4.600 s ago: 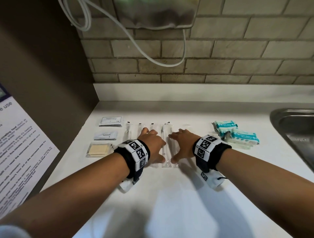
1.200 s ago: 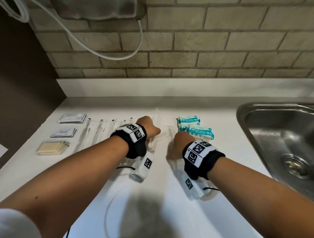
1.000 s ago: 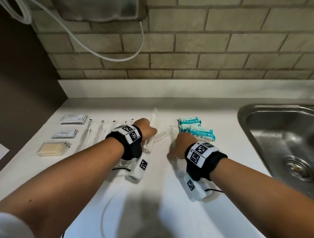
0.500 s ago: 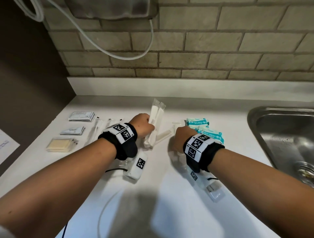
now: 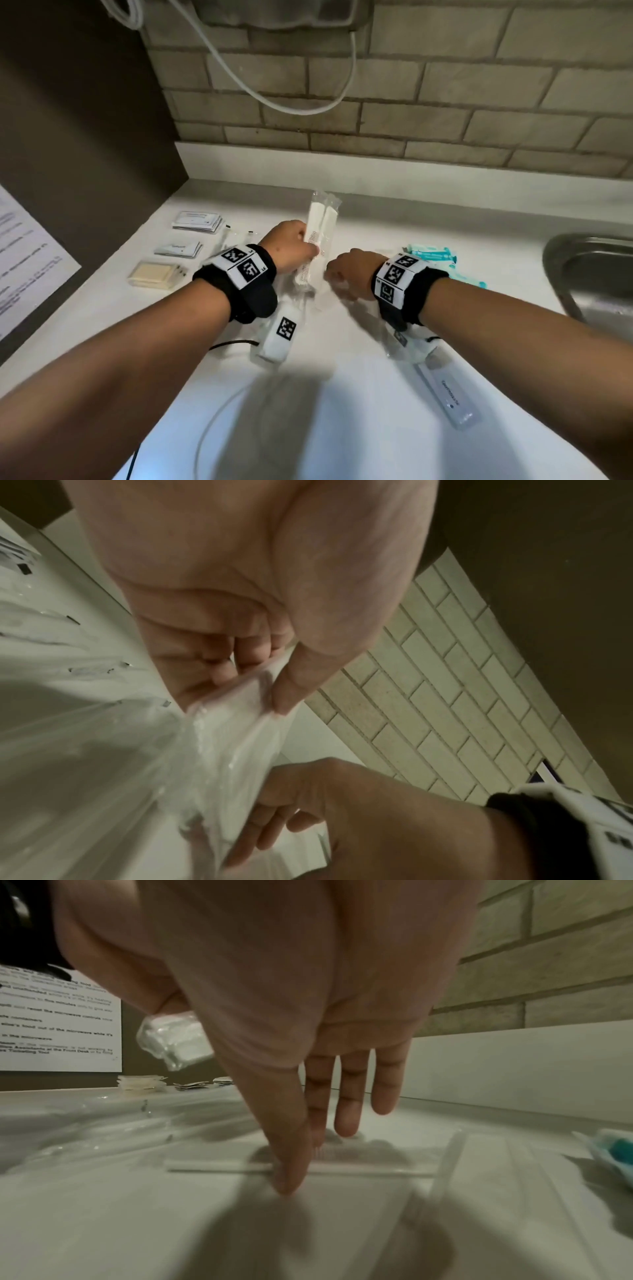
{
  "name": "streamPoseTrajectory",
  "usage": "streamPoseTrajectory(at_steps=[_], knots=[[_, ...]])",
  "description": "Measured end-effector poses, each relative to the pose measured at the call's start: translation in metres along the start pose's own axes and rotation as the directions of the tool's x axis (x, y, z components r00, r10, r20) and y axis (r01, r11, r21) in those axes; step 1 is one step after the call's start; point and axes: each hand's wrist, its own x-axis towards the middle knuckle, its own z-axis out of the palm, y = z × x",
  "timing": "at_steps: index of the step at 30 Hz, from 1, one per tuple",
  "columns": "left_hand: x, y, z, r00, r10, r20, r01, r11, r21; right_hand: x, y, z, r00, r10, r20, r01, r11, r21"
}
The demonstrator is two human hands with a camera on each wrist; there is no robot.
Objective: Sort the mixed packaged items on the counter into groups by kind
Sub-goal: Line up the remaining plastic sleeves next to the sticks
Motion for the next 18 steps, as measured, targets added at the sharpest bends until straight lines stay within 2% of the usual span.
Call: streamPoseTrajectory(at_steps=[4,9,12,18], knots=[[0.000,-0.006,0.004,0.999,-0.034,0.001,0.034,0.999,-0.031,0.006,0.008,0.003,1.000,0.019,-0.013,-0.018,0.997,0.074],[0.006,-0.009,0.005,0.996,-0.055,-0.065,0.053,0.998,-0.022,-0.004,0.015,-0.004,0.995,0.013,-0.104,-0.012,1.000,0.015],[0.009,-0.008,0.006,0.996,-0.070,-0.062,0.066,0.996,-0.066,-0.006,0.022,-0.010,0.988,0.013,-0.151,-0.012,1.000,0.010],[0.010,-0.007,0.014,0.995,-0.092,-0.043,0.089,0.993,-0.078,-0.011,0.015,-0.009,0.999,-0.037,-0.032,0.033,0.994,-0.101]])
